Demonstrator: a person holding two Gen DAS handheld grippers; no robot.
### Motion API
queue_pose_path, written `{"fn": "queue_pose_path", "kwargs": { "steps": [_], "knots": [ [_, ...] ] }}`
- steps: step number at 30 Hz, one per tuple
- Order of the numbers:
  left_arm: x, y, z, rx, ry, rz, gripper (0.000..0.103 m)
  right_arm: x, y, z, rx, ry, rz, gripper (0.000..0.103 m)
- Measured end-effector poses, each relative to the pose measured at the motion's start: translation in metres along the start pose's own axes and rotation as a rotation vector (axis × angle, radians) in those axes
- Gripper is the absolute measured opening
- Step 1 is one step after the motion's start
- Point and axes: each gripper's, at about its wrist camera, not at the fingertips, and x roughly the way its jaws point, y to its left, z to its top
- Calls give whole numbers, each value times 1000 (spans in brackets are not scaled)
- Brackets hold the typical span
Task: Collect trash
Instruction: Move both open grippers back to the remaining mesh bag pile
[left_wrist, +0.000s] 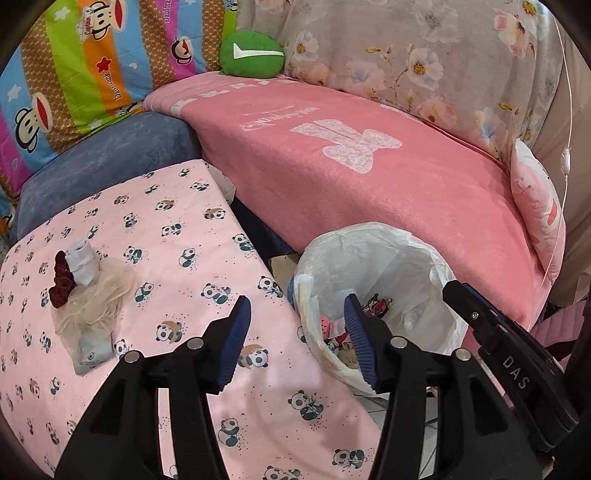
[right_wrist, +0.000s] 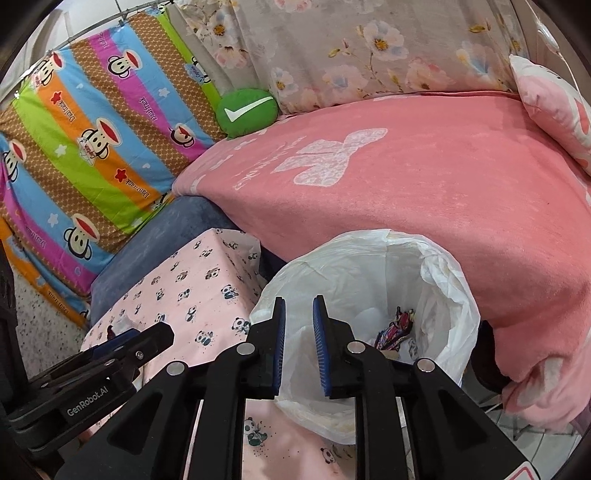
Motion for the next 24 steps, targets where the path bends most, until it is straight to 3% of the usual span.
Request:
{"fn": "queue_pose_path", "kwargs": {
  "steps": [24],
  "knots": [
    [-31, 91, -23, -161, -16, 79, 50, 8, 96, -28, -166, 56, 79, 28]
  ]
}}
